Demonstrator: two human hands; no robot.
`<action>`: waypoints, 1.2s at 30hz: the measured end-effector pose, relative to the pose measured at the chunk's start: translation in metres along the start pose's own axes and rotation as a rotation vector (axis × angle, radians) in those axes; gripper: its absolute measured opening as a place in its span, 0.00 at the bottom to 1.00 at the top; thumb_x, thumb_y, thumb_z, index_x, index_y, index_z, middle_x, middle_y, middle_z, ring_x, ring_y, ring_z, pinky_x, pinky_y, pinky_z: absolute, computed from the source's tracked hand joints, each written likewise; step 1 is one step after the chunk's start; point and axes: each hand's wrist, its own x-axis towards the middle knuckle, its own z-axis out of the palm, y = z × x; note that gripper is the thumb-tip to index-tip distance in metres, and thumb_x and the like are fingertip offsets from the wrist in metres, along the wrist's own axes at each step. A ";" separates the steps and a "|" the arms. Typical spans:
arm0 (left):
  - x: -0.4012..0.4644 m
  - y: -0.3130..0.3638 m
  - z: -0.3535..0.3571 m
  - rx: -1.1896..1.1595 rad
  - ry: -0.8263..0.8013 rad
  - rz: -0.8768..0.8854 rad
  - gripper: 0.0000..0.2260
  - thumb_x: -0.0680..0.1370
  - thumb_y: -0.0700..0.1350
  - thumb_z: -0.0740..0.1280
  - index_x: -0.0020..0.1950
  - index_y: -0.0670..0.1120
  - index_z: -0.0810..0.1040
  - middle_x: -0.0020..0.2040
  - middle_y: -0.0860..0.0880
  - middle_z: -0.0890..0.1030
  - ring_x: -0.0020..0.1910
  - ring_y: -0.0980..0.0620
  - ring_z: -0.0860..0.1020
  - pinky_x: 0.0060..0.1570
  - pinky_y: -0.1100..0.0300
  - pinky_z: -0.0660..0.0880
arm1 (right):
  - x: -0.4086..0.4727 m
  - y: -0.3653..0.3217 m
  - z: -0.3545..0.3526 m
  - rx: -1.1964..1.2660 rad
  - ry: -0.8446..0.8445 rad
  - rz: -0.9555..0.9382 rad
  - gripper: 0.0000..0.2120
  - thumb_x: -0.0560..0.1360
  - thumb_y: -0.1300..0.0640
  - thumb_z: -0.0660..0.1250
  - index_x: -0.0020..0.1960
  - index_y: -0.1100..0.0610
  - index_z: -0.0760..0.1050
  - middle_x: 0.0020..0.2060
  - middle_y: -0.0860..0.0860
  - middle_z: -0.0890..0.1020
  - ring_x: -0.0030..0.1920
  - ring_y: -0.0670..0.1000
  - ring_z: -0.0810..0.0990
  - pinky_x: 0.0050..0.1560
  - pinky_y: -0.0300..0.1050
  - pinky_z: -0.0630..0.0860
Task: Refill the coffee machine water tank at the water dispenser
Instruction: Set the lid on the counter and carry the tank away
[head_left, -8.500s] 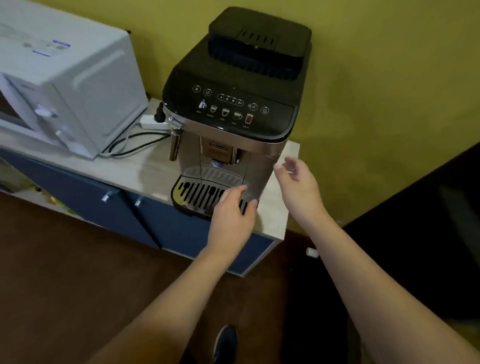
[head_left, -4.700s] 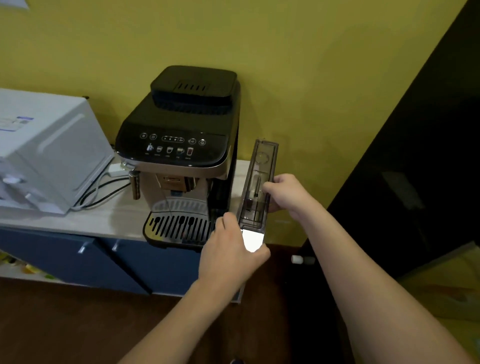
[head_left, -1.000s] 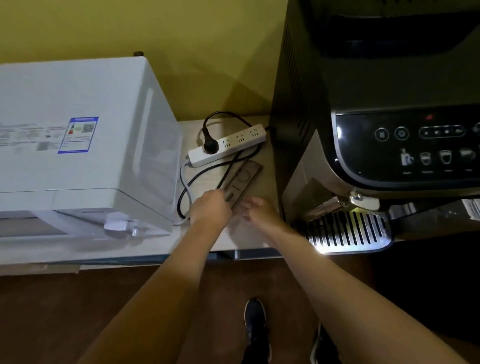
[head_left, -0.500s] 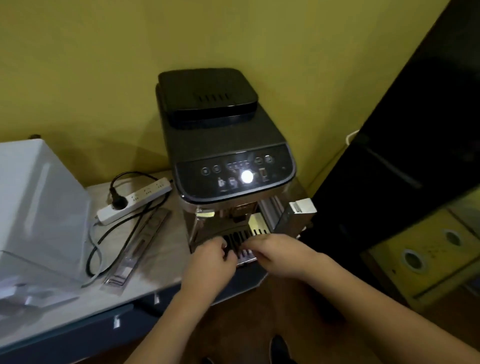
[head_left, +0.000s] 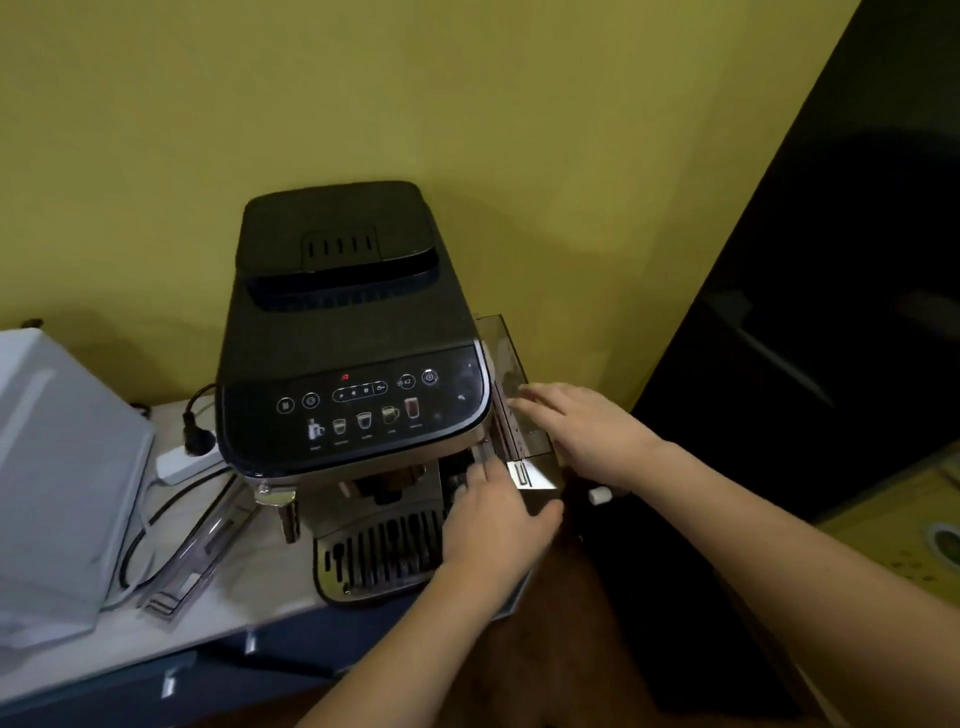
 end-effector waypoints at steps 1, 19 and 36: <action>0.005 0.006 0.006 0.031 -0.002 -0.029 0.38 0.72 0.66 0.65 0.73 0.44 0.63 0.66 0.44 0.71 0.63 0.43 0.73 0.57 0.48 0.76 | 0.010 0.005 0.004 -0.040 -0.033 -0.043 0.42 0.73 0.65 0.65 0.79 0.47 0.48 0.80 0.53 0.54 0.78 0.57 0.54 0.76 0.55 0.57; -0.012 0.033 0.023 -0.010 0.154 -0.112 0.29 0.68 0.61 0.69 0.64 0.48 0.66 0.57 0.49 0.72 0.54 0.49 0.75 0.49 0.52 0.78 | 0.038 0.047 -0.012 -0.279 -0.117 -0.481 0.32 0.67 0.50 0.74 0.67 0.55 0.69 0.64 0.53 0.78 0.68 0.55 0.73 0.76 0.54 0.56; -0.089 0.049 0.030 -0.392 0.118 0.577 0.28 0.67 0.57 0.77 0.61 0.54 0.67 0.54 0.56 0.71 0.55 0.55 0.74 0.51 0.50 0.78 | -0.189 -0.008 -0.039 0.051 -0.002 0.254 0.40 0.64 0.33 0.73 0.69 0.53 0.68 0.65 0.49 0.77 0.66 0.52 0.73 0.61 0.48 0.73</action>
